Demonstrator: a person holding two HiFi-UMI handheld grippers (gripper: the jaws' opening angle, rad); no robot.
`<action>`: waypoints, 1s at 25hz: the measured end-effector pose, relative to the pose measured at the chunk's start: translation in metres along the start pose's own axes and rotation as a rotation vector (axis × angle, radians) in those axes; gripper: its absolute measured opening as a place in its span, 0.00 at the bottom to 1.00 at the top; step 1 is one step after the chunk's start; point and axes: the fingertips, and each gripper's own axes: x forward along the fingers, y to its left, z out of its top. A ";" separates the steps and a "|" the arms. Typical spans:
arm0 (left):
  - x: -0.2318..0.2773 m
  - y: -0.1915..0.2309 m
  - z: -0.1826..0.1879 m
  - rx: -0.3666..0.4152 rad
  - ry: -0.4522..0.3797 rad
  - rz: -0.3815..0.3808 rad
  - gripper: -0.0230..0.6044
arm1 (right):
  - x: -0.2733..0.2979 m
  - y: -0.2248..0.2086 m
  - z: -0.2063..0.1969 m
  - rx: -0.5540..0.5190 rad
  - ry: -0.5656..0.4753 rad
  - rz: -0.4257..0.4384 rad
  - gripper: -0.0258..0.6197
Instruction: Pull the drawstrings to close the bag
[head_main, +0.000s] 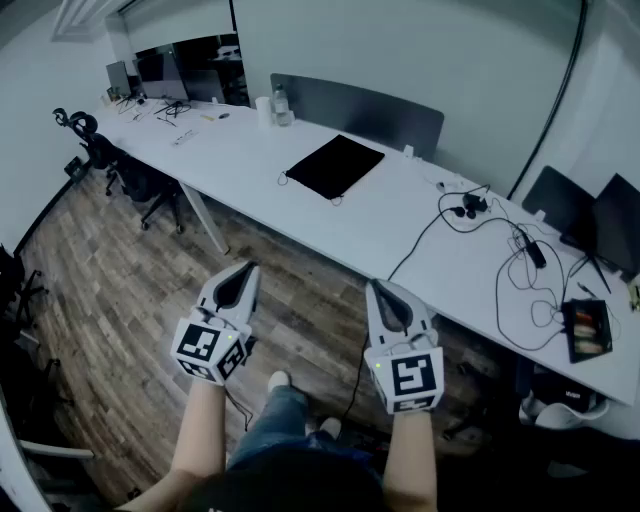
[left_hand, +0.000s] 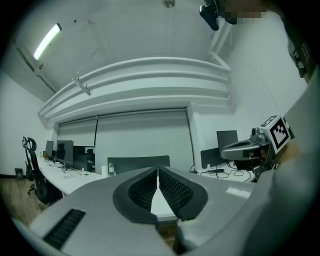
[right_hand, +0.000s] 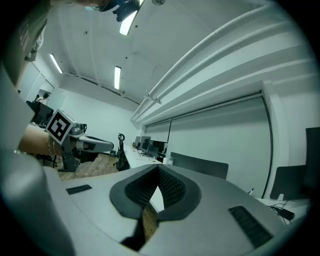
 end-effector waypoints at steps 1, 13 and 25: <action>0.003 0.003 -0.002 0.006 0.004 0.002 0.03 | 0.004 -0.001 -0.001 0.002 0.002 -0.002 0.03; 0.070 0.092 -0.014 -0.010 -0.019 -0.043 0.03 | 0.106 -0.008 -0.012 0.027 0.025 -0.043 0.03; 0.174 0.225 -0.045 -0.056 0.043 -0.165 0.03 | 0.255 -0.025 -0.022 0.079 0.051 -0.168 0.03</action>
